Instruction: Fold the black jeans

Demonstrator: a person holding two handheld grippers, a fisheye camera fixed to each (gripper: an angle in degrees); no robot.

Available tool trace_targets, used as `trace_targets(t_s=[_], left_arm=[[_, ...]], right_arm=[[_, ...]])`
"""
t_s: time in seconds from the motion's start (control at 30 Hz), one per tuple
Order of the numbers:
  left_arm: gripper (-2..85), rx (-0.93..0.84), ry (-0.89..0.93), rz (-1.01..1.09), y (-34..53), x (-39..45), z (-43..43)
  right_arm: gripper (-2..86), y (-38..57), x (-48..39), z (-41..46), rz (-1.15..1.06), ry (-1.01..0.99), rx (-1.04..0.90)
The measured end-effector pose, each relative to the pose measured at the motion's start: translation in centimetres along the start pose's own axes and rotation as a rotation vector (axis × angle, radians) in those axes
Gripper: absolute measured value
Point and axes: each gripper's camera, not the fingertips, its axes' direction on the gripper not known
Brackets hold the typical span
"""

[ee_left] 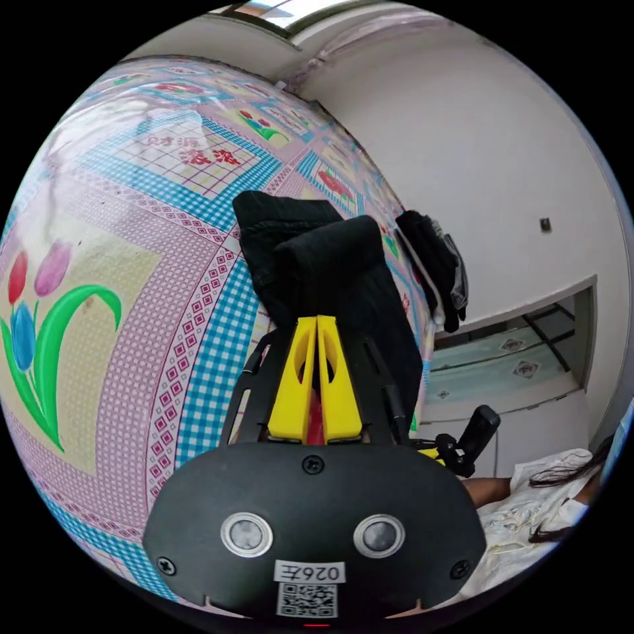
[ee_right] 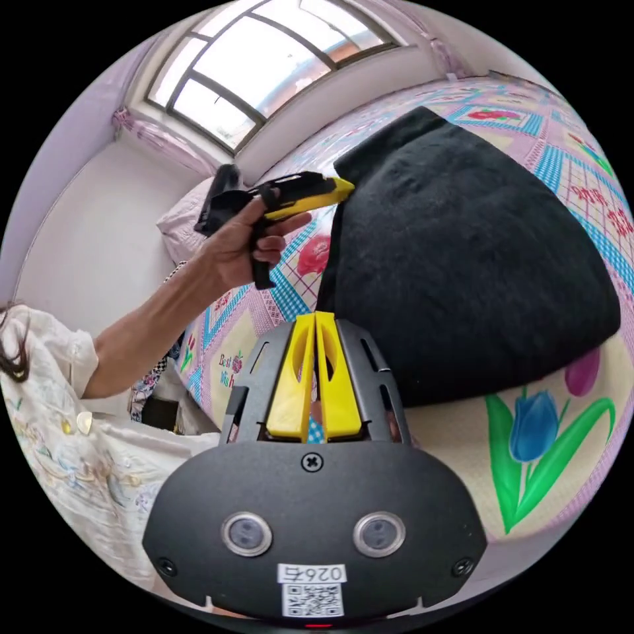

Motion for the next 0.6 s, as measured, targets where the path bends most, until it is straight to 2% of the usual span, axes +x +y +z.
trace_targets(t_s=[0.1,0.33,0.47,0.6], left_arm=[[-1.0,-0.046,0.034,-0.013,-0.6,-0.7,0.0],[-1.0,0.041,0.138,-0.12,1.4,-2.7,-1.2],[-0.8,0.155,0.158,-0.124,4.9,-1.7,-4.5],[0.3,0.141,0.085,-0.208,7.4,-1.6,-5.2]], right_arm=[[-0.9,1.7,-3.1,0.4,-0.091,0.1,-0.015],[-0.8,3.4,-6.1,0.2,-0.176,0.112,-0.114],[-0.5,1.7,-5.3,-5.6,-0.181,0.21,0.034],[2.5,-1.9,2.4,-11.7,-0.035,0.205,0.144]])
